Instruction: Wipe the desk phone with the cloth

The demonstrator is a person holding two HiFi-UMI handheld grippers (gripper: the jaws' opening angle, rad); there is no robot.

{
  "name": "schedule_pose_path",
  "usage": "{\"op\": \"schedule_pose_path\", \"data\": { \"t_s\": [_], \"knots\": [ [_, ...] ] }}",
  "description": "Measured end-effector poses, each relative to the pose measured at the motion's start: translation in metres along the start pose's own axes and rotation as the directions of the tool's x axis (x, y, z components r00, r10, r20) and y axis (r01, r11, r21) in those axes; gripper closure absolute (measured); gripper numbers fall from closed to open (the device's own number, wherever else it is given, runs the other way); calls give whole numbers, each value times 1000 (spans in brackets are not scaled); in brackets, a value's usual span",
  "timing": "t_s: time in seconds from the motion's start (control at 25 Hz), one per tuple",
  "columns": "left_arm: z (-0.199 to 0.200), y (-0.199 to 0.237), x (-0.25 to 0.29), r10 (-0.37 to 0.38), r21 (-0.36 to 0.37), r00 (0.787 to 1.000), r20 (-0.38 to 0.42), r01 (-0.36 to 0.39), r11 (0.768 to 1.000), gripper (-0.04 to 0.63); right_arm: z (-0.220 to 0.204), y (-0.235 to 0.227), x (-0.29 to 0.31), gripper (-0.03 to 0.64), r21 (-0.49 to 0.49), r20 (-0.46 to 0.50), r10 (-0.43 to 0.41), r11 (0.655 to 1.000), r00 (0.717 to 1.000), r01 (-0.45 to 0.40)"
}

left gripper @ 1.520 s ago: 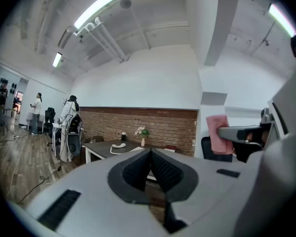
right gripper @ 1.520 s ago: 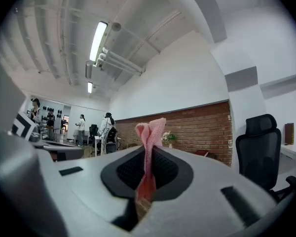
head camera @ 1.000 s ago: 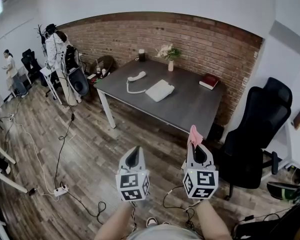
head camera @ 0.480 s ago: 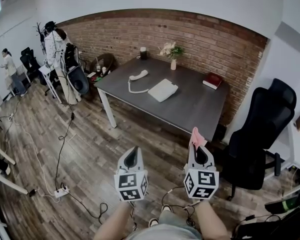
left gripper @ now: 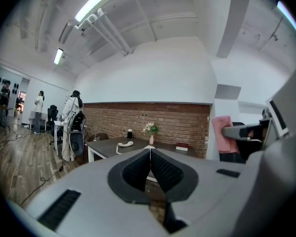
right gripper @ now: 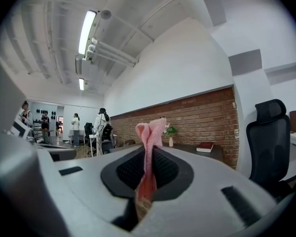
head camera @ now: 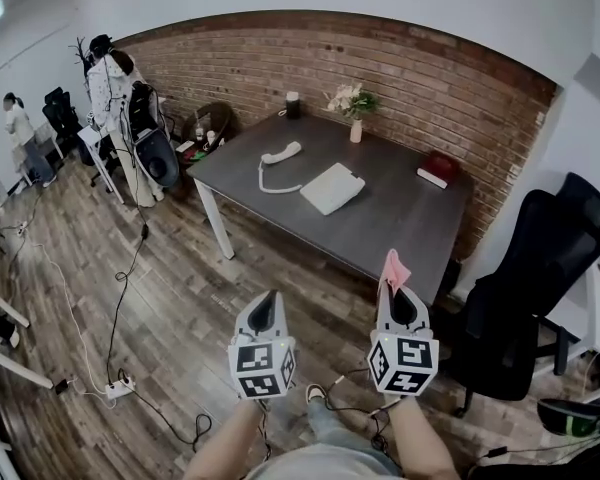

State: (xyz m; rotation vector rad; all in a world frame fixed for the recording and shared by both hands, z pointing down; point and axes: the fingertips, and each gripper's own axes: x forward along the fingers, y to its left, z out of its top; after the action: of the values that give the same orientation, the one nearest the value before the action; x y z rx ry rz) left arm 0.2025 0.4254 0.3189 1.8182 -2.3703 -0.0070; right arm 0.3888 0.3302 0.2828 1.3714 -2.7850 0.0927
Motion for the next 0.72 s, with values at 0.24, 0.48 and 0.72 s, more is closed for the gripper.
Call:
{"op": "schedule_pose_path", "data": {
  "t_s": [0.24,0.48,0.72],
  "knots": [
    [20,13,64,21,16,1000,4,-21,1000,591,11,-15,71,598,6,-2,18,1000,1000,-18],
    [38,24,130,39,21,999,8,-39,999,591,21,-31,137,598,6,-1,38,999,999,-38],
    [46,27,190,35,30,999,9,-35,999,591,20,-46,197,598,17,-16,54,998,998,-54]
  ]
}}
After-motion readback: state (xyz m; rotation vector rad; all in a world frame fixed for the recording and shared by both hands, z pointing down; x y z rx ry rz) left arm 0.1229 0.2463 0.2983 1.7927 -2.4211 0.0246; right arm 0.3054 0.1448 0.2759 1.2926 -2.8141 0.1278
